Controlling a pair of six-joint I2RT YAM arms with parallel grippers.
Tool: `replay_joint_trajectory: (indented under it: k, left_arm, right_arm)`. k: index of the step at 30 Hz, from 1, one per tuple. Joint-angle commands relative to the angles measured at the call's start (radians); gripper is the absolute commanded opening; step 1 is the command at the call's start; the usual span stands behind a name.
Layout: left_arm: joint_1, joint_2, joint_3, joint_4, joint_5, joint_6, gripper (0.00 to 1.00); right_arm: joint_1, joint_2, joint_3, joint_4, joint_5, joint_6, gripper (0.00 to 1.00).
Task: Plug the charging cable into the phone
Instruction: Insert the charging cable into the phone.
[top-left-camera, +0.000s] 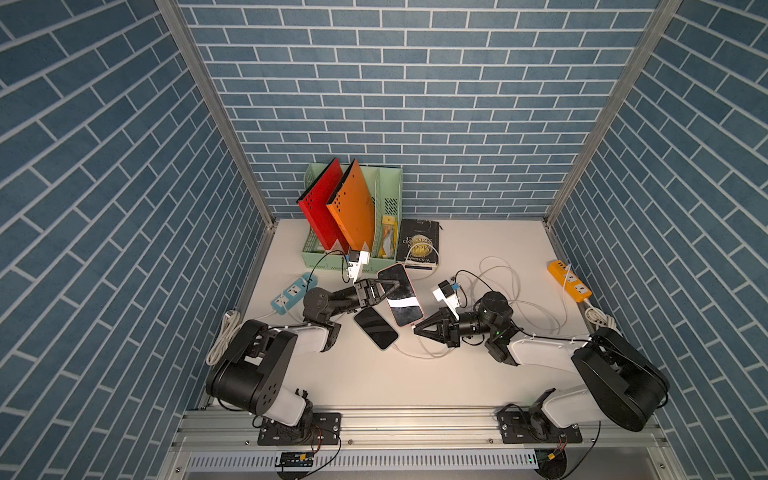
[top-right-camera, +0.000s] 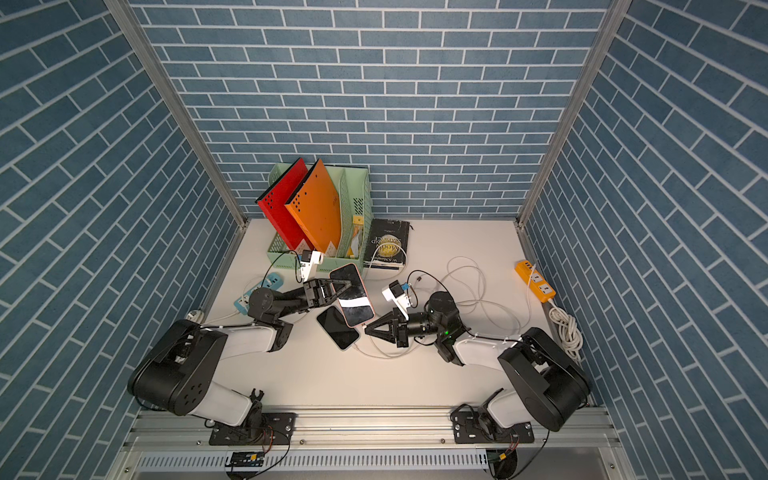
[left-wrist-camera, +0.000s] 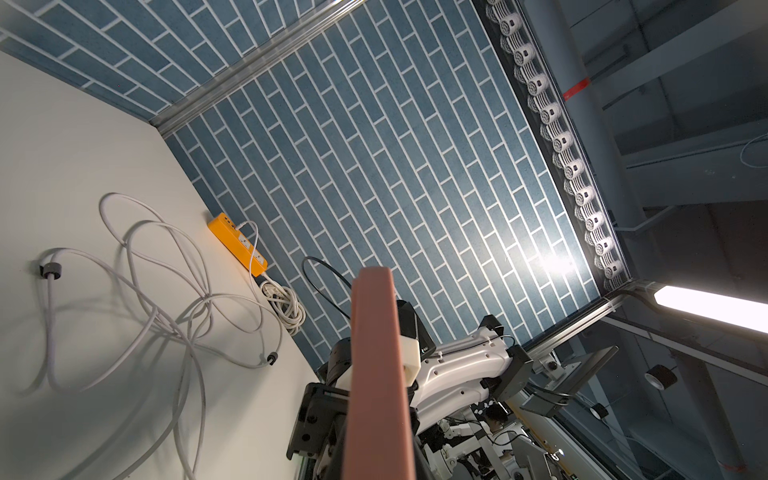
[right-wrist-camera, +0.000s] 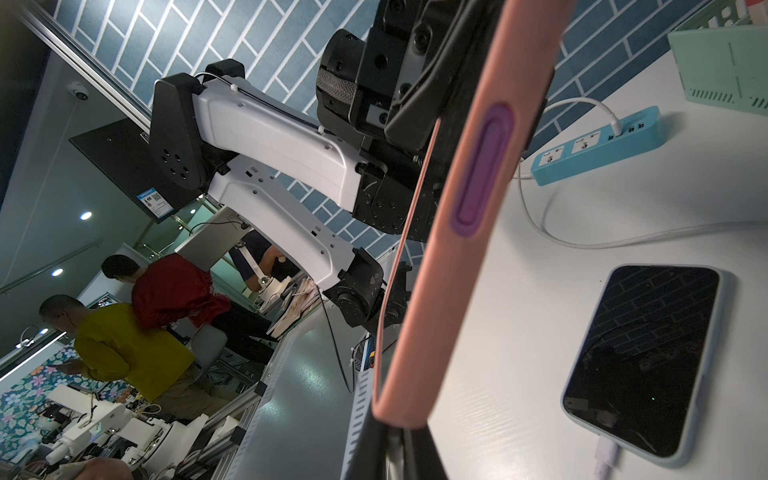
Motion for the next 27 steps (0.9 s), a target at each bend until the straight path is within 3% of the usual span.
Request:
replay_joint_trajectory:
  k: [1,27]
  left_arm:
    - [0.003,-0.003,-0.005,0.088,0.011,-0.004,0.0]
    - [0.003,0.057,-0.037,0.162,0.025,0.0,0.0]
  right_arm:
    - [-0.005,0.014,0.037,0.002,0.01,0.021,0.0]
    - [-0.039,0.015,0.08,-0.053,0.035,0.028,0.0]
